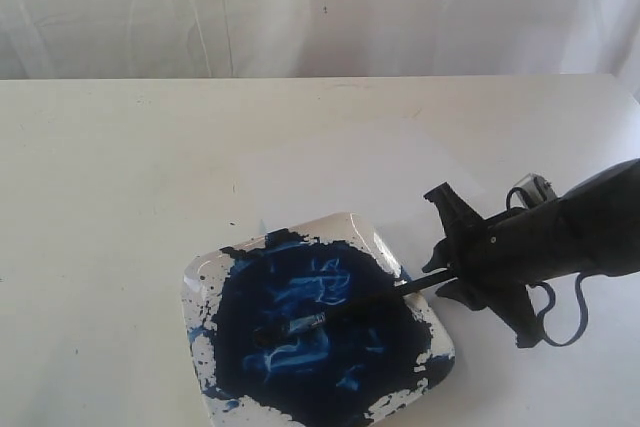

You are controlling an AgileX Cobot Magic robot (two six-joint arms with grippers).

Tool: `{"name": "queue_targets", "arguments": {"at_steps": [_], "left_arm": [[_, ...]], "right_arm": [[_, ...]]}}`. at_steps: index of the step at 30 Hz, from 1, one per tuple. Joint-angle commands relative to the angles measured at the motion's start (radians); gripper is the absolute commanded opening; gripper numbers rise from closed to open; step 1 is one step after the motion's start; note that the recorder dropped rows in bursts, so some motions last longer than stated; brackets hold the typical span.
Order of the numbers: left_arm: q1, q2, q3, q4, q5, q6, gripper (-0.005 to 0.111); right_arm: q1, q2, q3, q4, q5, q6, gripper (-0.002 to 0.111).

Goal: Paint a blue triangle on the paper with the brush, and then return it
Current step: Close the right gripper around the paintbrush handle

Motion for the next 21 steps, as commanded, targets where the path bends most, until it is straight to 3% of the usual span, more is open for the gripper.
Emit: {"name": "queue_targets", "arguments": {"at_steps": [1, 15, 21], "left_arm": [[0.002, -0.005, 0.003, -0.014, 0.0, -0.001, 0.0], [0.002, -0.005, 0.003, -0.014, 0.0, -0.001, 0.0], [0.002, -0.005, 0.003, -0.014, 0.0, -0.001, 0.0]], "right_arm": [[0.004, 0.001, -0.004, 0.008, -0.004, -0.003, 0.023], [0.004, 0.001, -0.004, 0.012, -0.004, -0.003, 0.0], [0.004, -0.024, -0.004, 0.013, -0.009, -0.009, 0.0]]}}
